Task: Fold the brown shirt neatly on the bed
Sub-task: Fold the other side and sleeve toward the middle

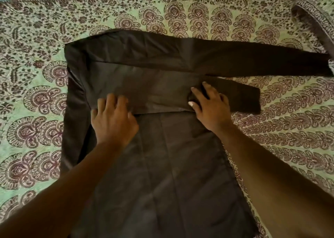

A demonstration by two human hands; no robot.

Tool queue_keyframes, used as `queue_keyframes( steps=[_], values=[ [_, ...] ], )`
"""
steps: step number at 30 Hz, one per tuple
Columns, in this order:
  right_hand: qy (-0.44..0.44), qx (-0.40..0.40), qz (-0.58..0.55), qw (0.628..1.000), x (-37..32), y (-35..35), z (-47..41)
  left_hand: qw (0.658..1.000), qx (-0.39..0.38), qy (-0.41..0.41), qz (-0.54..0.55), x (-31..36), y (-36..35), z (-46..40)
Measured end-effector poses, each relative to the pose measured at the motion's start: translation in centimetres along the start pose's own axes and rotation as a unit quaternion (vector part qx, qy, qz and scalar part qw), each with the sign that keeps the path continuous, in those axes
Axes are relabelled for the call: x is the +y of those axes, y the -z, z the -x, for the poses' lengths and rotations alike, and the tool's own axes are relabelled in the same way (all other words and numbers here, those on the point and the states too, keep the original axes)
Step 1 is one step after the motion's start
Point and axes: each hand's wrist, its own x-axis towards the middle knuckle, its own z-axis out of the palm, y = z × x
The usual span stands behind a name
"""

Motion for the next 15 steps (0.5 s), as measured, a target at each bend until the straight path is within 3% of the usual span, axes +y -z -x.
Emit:
queue_keyframes(
  steps=[2, 5, 9, 12, 15],
  values=[
    [-0.035, 0.007, -0.004, 0.999, 0.9, 0.0, -0.5, 0.997, -0.058, -0.04, -0.025, -1.1, -0.7, -0.1],
    [-0.067, 0.02, -0.006, 0.998, 0.5, 0.3, -1.3, 0.991, -0.119, -0.055, 0.033, -2.0, -2.0, -0.2],
    [0.024, 0.036, 0.009, 0.999, -2.2, -0.1, 0.2, 0.984, -0.13, -0.083, 0.089, -2.6, -2.5, 0.2],
    [-0.023, -0.006, 0.012, 1.0, -2.6, -0.6, 1.1, 0.985, -0.113, -0.073, 0.108, -3.4, -1.6, 1.5],
    [-0.056, 0.028, 0.042, 0.997, -4.5, -0.2, 1.4, 0.993, -0.085, -0.007, 0.081, -4.4, 0.0, 4.1]
  ],
)
